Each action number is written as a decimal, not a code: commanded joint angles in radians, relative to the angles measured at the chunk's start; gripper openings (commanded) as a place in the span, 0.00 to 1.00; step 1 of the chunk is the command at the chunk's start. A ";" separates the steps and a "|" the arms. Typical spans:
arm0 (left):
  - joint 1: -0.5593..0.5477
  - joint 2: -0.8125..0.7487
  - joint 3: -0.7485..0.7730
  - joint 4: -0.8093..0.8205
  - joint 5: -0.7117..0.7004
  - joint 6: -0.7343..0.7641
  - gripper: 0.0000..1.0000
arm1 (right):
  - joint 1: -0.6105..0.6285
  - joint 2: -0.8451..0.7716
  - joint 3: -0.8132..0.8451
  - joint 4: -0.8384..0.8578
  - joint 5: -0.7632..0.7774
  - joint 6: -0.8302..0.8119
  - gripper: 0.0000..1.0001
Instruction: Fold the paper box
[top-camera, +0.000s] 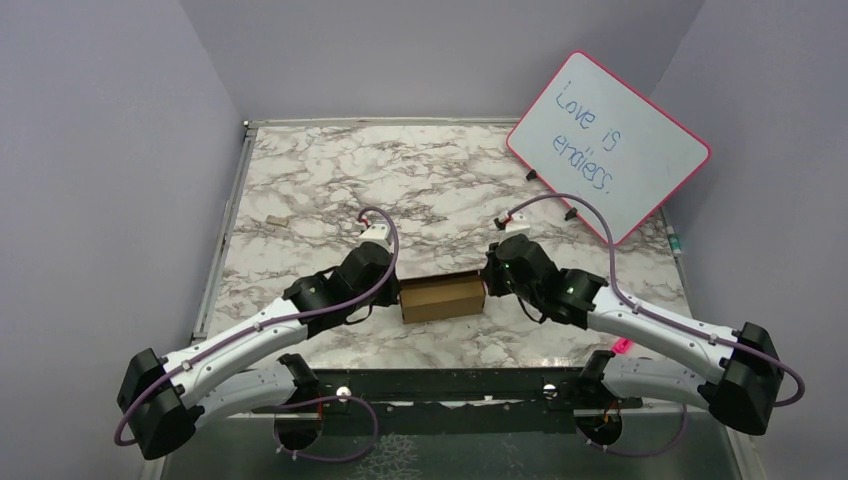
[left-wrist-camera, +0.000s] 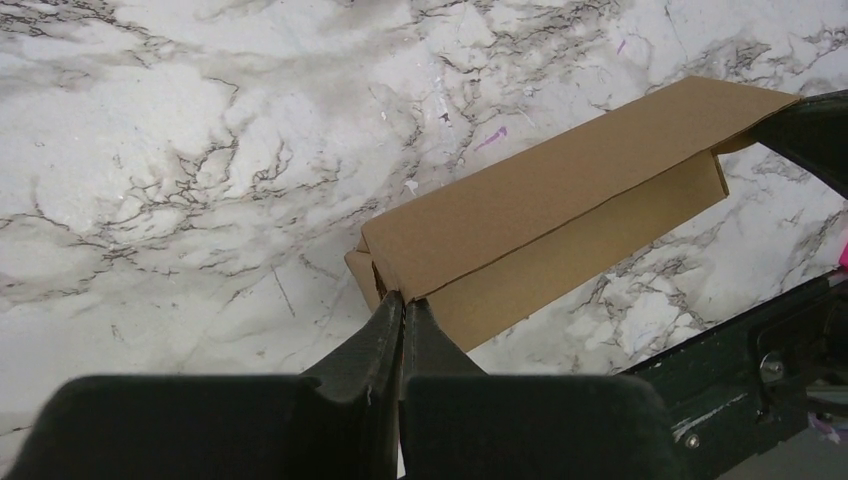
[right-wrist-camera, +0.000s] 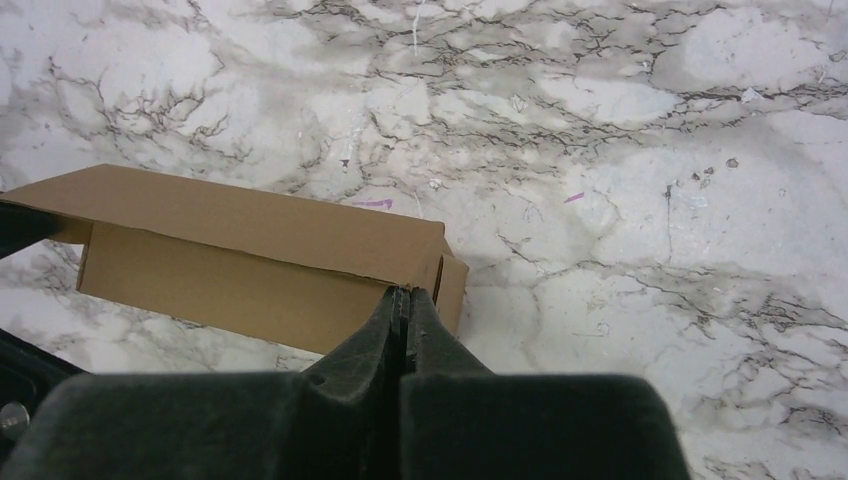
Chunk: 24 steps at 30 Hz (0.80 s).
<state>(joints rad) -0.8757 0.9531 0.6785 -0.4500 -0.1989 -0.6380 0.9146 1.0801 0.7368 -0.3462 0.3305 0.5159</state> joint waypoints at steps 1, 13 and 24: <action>-0.036 0.005 -0.036 0.021 0.051 -0.046 0.00 | 0.001 -0.020 -0.062 -0.007 -0.039 0.031 0.01; -0.086 -0.039 -0.154 0.043 0.032 -0.118 0.00 | 0.001 -0.077 -0.151 0.033 -0.083 0.056 0.01; -0.086 -0.152 -0.207 0.040 0.011 -0.150 0.25 | 0.001 -0.104 -0.166 0.067 -0.108 0.049 0.11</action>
<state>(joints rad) -0.9520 0.8162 0.5102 -0.3538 -0.2176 -0.7624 0.9146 0.9653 0.6018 -0.2394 0.2707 0.5598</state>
